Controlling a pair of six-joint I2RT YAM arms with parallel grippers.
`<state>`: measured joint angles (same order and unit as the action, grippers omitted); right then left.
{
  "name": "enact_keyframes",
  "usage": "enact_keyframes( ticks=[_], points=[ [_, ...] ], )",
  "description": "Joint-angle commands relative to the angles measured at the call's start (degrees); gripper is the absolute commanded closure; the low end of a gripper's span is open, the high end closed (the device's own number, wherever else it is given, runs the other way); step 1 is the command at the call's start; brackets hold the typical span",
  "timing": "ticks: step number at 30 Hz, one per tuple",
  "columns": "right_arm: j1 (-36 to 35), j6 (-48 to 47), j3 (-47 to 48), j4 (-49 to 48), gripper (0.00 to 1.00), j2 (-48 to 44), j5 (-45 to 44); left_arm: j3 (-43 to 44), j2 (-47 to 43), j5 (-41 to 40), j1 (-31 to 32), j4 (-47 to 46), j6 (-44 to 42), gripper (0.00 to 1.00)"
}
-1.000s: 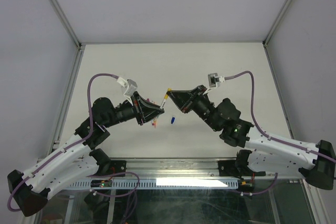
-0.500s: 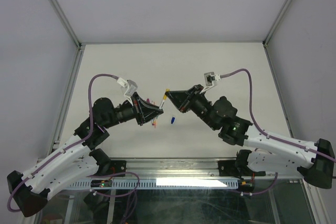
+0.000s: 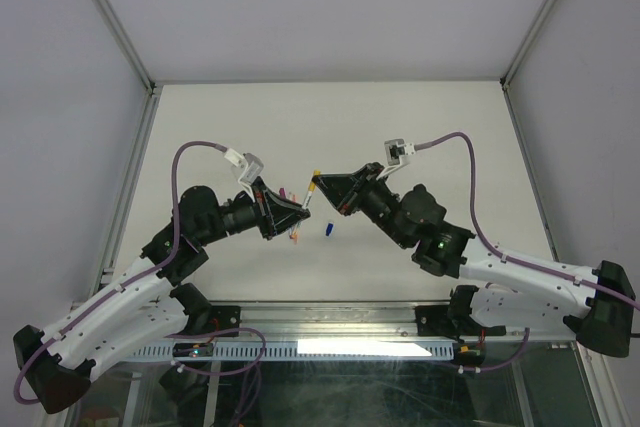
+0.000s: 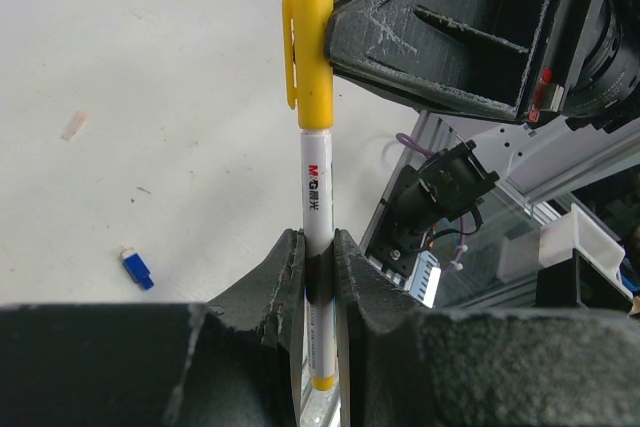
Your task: Insert the pens into the pen caps
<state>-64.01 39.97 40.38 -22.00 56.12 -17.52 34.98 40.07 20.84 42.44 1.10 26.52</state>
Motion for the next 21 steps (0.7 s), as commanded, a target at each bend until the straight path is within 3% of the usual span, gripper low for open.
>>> enact_keyframes(
  ticks=[1, 21],
  points=[
    [-1.6, 0.1, 0.0, 5.9, 1.00, 0.6, 4.1, 4.1, -0.9, -1.8, 0.3, -9.2, -0.6, 1.00],
    [-1.6, 0.1, 6.9, 12.0, 1.00, -0.9, 4.1, 4.8, -0.9, 0.3, 0.3, -8.4, -1.9, 1.00]
  ],
)
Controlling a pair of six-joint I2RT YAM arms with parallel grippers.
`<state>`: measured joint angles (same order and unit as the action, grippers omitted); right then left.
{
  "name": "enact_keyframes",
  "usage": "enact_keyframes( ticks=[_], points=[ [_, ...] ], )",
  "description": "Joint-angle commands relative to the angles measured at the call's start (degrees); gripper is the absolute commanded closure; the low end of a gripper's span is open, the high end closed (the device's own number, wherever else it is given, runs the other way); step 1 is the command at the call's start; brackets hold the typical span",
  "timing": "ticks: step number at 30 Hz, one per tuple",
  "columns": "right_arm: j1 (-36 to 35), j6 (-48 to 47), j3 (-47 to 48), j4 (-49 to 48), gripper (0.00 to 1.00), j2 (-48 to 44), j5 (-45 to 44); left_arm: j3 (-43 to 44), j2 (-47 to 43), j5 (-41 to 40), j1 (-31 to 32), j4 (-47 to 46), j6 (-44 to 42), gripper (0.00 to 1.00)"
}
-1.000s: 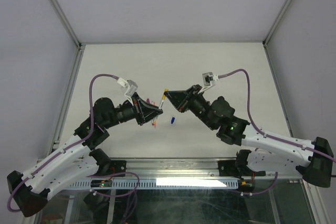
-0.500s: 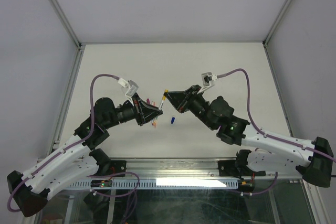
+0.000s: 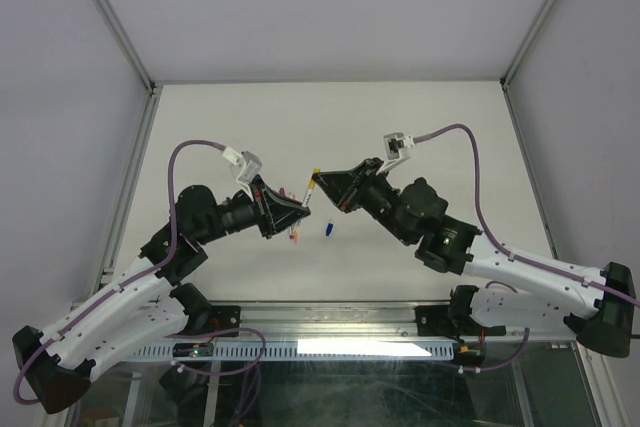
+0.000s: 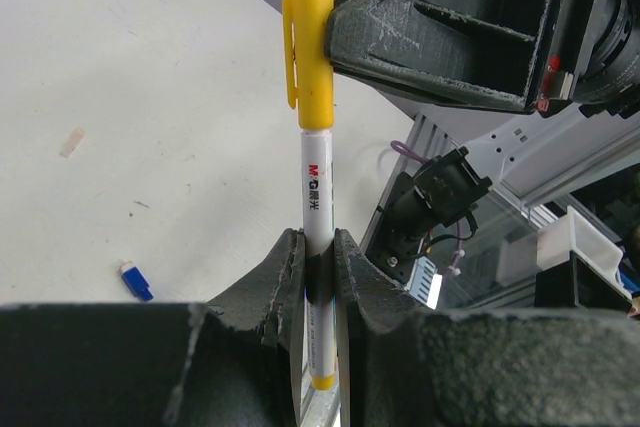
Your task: Insert the pens into the pen caps
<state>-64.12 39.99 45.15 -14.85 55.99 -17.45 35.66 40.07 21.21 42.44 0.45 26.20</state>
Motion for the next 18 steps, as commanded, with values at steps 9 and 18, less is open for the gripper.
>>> enact_keyframes(
  ticks=[9, 18],
  points=[
    [-1.5, -2.1, 3.2, 6.3, 0.63, -2.0, 5.2, 4.0, -1.3, -0.2, 0.3, -7.5, -1.5, 1.00],
    [-1.5, -5.4, 4.8, 10.2, 0.51, -7.4, -0.1, 4.3, -1.5, -0.6, 0.4, -6.6, -1.5, 1.00]
  ],
)
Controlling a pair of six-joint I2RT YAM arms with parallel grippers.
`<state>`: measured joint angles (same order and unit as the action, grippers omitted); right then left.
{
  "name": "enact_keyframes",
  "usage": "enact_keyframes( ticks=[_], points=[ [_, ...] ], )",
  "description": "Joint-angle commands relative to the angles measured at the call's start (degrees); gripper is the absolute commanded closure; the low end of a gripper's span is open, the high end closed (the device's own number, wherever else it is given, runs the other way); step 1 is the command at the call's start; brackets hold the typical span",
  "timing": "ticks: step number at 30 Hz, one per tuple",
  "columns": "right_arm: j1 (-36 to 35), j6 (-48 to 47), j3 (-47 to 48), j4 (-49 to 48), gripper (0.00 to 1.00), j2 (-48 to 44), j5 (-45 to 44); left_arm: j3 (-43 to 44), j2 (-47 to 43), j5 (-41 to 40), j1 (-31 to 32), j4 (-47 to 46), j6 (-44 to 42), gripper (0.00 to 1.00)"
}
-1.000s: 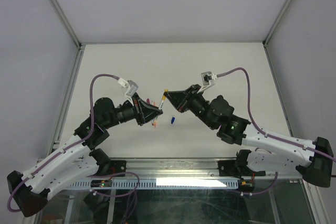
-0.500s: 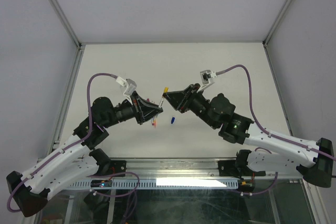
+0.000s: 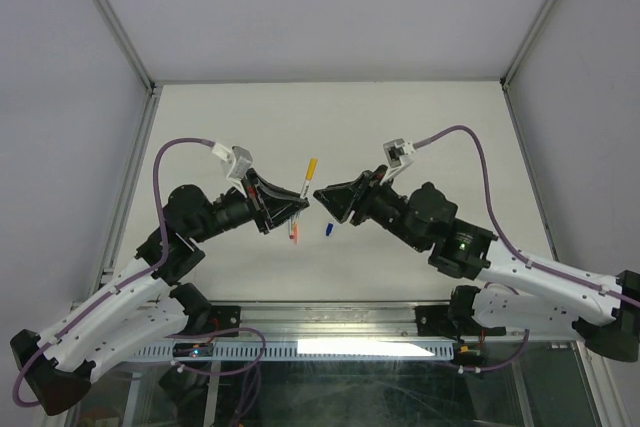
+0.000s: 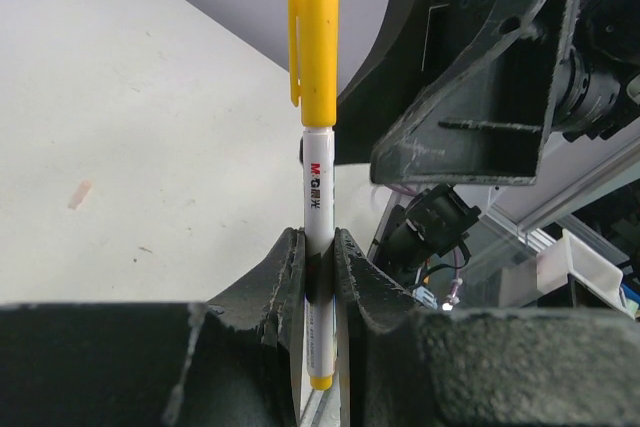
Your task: Insert the pens into the pen caps
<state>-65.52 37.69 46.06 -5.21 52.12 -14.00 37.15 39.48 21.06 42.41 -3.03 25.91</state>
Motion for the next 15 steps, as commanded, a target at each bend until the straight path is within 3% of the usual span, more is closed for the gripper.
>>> enact_keyframes(
  ticks=[1, 7, 15],
  points=[
    [-0.1, -3.9, 4.7, 1.0, 0.49, -3.7, -4.7, 2.8, -0.9, -0.2, 0.3, -3.1, -1.2, 1.00],
    [0.4, -6.1, 12.5, 4.7, 0.38, 0.2, -8.5, 2.8, -0.6, 0.9, 0.4, -3.1, -1.2, 1.00],
    [1.6, -4.9, 18.3, 6.5, 0.39, 6.8, -5.8, 2.9, -0.4, 2.0, 0.4, -3.1, -1.4, 1.00]
  ],
)
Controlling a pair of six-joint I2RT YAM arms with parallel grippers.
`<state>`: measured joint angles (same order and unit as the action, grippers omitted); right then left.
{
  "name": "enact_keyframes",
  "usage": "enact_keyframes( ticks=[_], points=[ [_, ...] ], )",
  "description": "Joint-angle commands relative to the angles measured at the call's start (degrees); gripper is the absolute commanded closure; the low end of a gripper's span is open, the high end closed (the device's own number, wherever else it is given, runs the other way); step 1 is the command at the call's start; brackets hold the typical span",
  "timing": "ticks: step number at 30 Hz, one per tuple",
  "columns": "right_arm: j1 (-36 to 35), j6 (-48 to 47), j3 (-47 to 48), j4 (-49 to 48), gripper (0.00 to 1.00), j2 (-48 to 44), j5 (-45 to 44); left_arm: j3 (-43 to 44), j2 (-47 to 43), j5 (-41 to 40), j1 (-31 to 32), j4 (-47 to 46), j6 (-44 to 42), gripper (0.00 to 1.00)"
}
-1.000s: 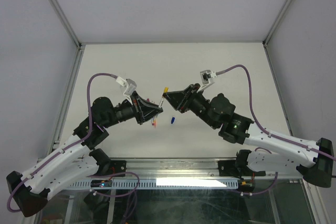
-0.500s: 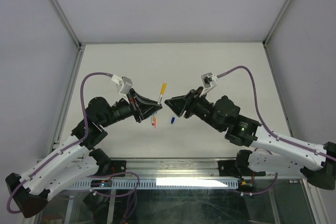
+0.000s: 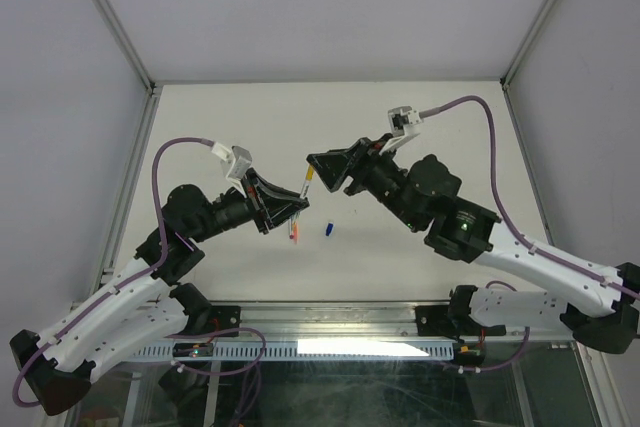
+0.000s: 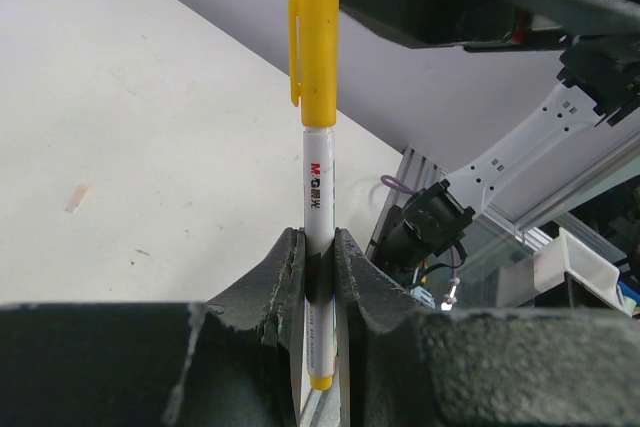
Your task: Insert the pens into the pen caps
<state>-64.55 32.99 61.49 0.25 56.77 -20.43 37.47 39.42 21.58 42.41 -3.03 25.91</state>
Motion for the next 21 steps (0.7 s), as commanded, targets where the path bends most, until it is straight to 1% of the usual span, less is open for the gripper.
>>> enact_keyframes(
  ticks=[1, 6, 10, 11, 13, 16, 20, 21],
  points=[
    [0.9, 0.1, 3.0, 1.1, 0.40, 2.5, 1.2, 2.6, -0.3, 1.6, 0.3, -3.1, -1.4, 1.00],
    [1.5, 1.2, 2.6, -0.3, 0.51, 3.5, 4.5, 2.7, -0.3, 1.9, 0.3, -2.9, -1.4, 1.00],
    [1.7, 1.2, 2.3, -1.6, 0.53, 3.6, 6.2, 2.7, 0.0, 2.1, 0.3, -2.9, -1.3, 1.00],
    [1.7, 1.2, 2.2, -1.8, 0.55, 3.6, 6.5, 2.7, 0.1, 2.1, 0.3, -2.9, -1.3, 1.00],
    [1.8, 1.3, 2.1, -1.9, 0.61, 3.7, 6.9, 2.7, 0.2, 2.1, 0.3, -2.9, -1.3, 1.00],
    [1.8, 1.3, 1.9, -1.9, 0.76, 3.9, 7.6, 3.0, 0.3, 1.8, 0.4, -2.9, -1.3, 1.00],
    [1.8, 2.2, 0.5, -1.8, 1.00, 3.4, 8.5, 6.7, 1.1, -1.2, 0.4, -1.0, -2.2, 1.00],
    [1.8, 2.2, 0.2, -1.7, 1.00, 3.2, 8.4, 7.8, 1.2, -2.2, 0.4, -0.9, -2.3, 1.00]
  ],
)
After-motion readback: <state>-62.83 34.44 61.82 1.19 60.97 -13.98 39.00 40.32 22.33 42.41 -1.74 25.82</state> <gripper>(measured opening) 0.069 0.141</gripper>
